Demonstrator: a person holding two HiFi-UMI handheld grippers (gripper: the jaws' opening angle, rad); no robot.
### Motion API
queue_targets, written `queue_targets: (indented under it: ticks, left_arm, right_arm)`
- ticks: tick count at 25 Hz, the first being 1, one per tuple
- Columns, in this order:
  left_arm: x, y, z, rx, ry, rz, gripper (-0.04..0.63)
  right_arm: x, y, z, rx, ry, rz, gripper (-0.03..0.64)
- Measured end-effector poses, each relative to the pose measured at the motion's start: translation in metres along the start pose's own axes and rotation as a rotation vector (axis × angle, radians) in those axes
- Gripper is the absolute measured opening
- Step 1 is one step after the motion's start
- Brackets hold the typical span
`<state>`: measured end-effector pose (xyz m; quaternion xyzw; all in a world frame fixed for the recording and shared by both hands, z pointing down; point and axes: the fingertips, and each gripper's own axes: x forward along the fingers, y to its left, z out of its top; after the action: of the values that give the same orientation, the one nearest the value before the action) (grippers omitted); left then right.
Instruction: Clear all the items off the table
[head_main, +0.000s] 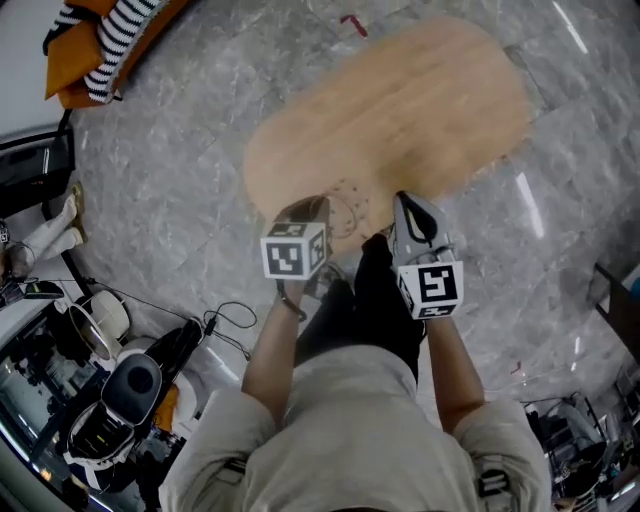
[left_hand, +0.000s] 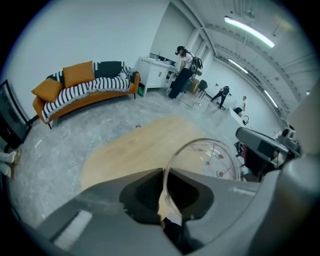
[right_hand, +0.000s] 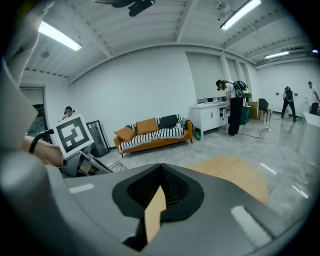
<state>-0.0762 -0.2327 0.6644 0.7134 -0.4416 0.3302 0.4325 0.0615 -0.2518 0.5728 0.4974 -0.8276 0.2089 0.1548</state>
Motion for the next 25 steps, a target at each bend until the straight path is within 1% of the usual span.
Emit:
queue_targets:
  ticks: [2, 7, 10, 14, 20, 25]
  left_arm:
    - [-0.023, -0.011, 0.004, 0.022, -0.038, -0.012, 0.043]
    - [-0.065, -0.027, 0.007, 0.096, -0.105, -0.032, 0.043]
    - [-0.088, -0.032, 0.005, 0.139, -0.130, -0.048, 0.043]
    - [-0.121, -0.035, -0.008, 0.201, -0.151, -0.038, 0.043]
    - [-0.168, -0.032, -0.026, 0.181, -0.226, -0.055, 0.043]
    - [-0.200, -0.027, -0.050, 0.209, -0.267, -0.081, 0.043]
  right_arm:
    - [-0.013, 0.013, 0.012, -0.004, -0.030, -0.013, 0.006]
    - [-0.037, 0.048, 0.032, -0.054, -0.070, -0.020, 0.006]
    - [-0.053, 0.063, 0.044, -0.070, -0.106, -0.037, 0.006]
    - [-0.080, 0.083, 0.052, -0.083, -0.141, -0.069, 0.006]
    - [-0.109, 0.122, 0.055, -0.092, -0.183, -0.113, 0.006]
    - [-0.132, 0.160, 0.053, -0.087, -0.228, -0.152, 0.006]
